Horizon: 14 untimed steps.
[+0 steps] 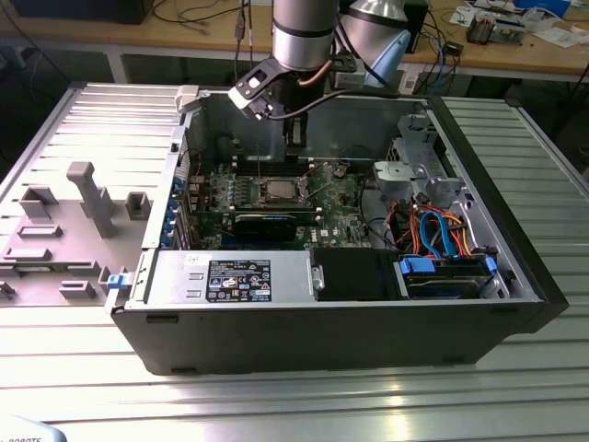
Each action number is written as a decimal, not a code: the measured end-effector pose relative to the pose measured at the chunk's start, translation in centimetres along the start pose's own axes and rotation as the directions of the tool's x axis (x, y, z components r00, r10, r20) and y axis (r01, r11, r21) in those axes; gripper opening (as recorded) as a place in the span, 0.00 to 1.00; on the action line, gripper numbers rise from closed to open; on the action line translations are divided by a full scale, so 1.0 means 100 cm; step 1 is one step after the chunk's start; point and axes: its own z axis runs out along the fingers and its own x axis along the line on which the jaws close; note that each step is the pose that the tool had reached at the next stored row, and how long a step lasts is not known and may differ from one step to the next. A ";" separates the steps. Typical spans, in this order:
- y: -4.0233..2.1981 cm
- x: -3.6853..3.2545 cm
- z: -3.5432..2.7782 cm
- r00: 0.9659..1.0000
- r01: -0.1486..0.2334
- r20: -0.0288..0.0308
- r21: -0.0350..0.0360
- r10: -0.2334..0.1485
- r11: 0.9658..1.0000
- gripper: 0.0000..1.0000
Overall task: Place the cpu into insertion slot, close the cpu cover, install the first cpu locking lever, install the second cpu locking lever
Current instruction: 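Close the cpu cover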
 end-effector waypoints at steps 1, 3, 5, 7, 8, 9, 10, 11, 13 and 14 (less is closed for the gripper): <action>0.0010 0.0000 0.0000 1.000 0.000 0.000 0.000 0.000 1.000 0.11; 0.0020 0.0000 0.0000 1.000 0.000 0.000 0.000 0.000 1.000 0.11; 0.0031 0.0000 0.0000 1.000 0.000 0.000 0.000 0.000 1.000 0.11; 0.0044 0.0000 0.0000 1.000 0.000 0.000 0.000 0.000 1.000 0.11; 0.0048 0.0000 0.0000 1.000 0.000 0.000 0.000 0.000 1.000 0.11; 0.0055 0.0000 0.0000 1.000 0.000 0.000 0.000 0.000 1.000 0.11; 0.0060 0.0000 0.0000 1.000 0.000 0.000 0.000 0.000 1.000 0.11; 0.0065 0.0000 0.0000 1.000 0.000 0.000 0.000 0.000 1.000 0.11; 0.0080 0.0001 0.0000 1.000 0.000 0.000 0.000 0.000 1.000 0.11; 0.0089 0.0001 0.0000 1.000 0.000 0.000 0.000 0.000 1.000 0.11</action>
